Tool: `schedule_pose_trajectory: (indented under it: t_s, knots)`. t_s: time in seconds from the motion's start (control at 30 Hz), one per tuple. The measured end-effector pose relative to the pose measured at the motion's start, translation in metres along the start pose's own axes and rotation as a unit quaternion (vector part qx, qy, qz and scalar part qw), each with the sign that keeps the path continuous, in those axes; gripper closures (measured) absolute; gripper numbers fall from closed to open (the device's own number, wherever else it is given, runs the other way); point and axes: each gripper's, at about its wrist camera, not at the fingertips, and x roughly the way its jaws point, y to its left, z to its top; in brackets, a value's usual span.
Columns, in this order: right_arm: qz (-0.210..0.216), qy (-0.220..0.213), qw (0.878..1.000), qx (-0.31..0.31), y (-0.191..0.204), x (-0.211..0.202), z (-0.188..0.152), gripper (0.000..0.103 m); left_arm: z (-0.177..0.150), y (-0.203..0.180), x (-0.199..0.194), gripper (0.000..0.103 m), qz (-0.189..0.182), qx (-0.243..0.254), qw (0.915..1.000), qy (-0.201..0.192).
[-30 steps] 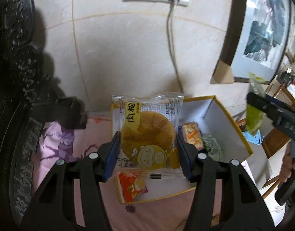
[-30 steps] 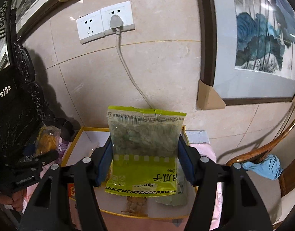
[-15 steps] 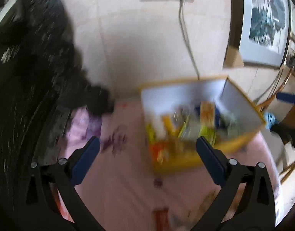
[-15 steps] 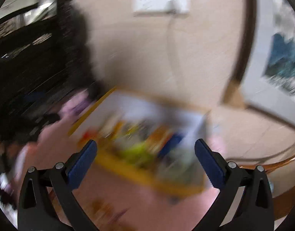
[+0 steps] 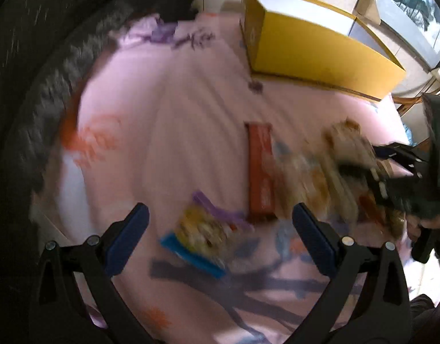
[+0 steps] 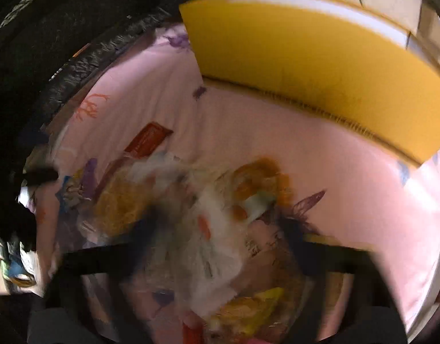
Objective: Organize snacks
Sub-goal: 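Carry white printed bag with right tool while left tool carries clear round pastry to box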
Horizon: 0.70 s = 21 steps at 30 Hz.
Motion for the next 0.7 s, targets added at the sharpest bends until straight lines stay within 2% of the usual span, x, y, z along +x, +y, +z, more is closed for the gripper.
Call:
schedule_pose_trajectory:
  t_s: [0.03,0.13,0.23,0.27,0.33,0.37,0.4,0.47,0.5,0.53,0.57,0.6,0.63,0.7]
  knots:
    - [0.005,-0.004,1.000,0.024,-0.001,-0.009,0.000,0.063,-0.002,-0.002,0.002,0.002,-0.014,-0.005,0.9999,0.002]
    - [0.028,-0.056,0.994,0.086,-0.011,-0.060,-0.012,0.064,0.004,-0.018,0.008,0.002,-0.049,-0.014,0.9987,-0.004]
    - [-0.016,-0.098,0.989,0.109,-0.016,-0.110,-0.033,0.064,0.013,-0.040,0.022,0.002,-0.082,0.003,0.9967,0.000]
    - [-0.037,-0.104,0.987,0.120,-0.019,-0.127,-0.043,0.064,0.014,-0.048,0.030,0.002,-0.076,0.014,0.9970,0.008]
    - [-0.047,-0.115,0.981,0.146,-0.025,-0.146,-0.057,0.064,0.015,-0.065,0.048,0.002,-0.053,0.053,0.9969,0.025]
    - [-0.047,-0.128,0.975,0.176,-0.032,-0.160,-0.067,0.064,0.013,-0.074,0.052,0.017,-0.028,0.075,0.9965,0.023]
    - [-0.049,-0.134,0.970,0.197,-0.038,-0.169,-0.074,0.064,0.013,-0.079,0.054,0.049,-0.021,0.095,0.9951,0.018]
    - [-0.066,-0.145,0.961,0.224,-0.045,-0.184,-0.083,0.064,0.014,-0.096,0.052,0.053,-0.029,0.144,0.9891,0.011]
    - [-0.077,-0.148,0.960,0.225,-0.046,-0.188,-0.085,0.064,0.016,-0.097,0.050,0.065,-0.045,0.144,0.9885,0.015]
    - [-0.085,-0.153,0.959,0.225,-0.047,-0.192,-0.087,0.064,0.021,-0.093,0.042,0.075,-0.075,0.136,0.9877,0.013]
    - [-0.086,-0.157,0.958,0.224,-0.049,-0.195,-0.089,0.064,0.025,-0.089,0.031,0.091,-0.094,0.135,0.9864,0.002]
    - [-0.076,-0.165,0.958,0.221,-0.049,-0.195,-0.088,0.064,0.029,-0.085,0.013,0.096,-0.078,0.146,0.9856,-0.036]
    - [-0.071,-0.166,0.958,0.221,-0.050,-0.193,-0.087,0.064,0.032,-0.083,0.001,0.096,-0.056,0.158,0.9841,-0.059]
    - [-0.061,-0.168,0.958,0.224,-0.049,-0.189,-0.086,0.064,0.038,-0.072,-0.014,0.097,-0.066,0.151,0.9834,-0.075]
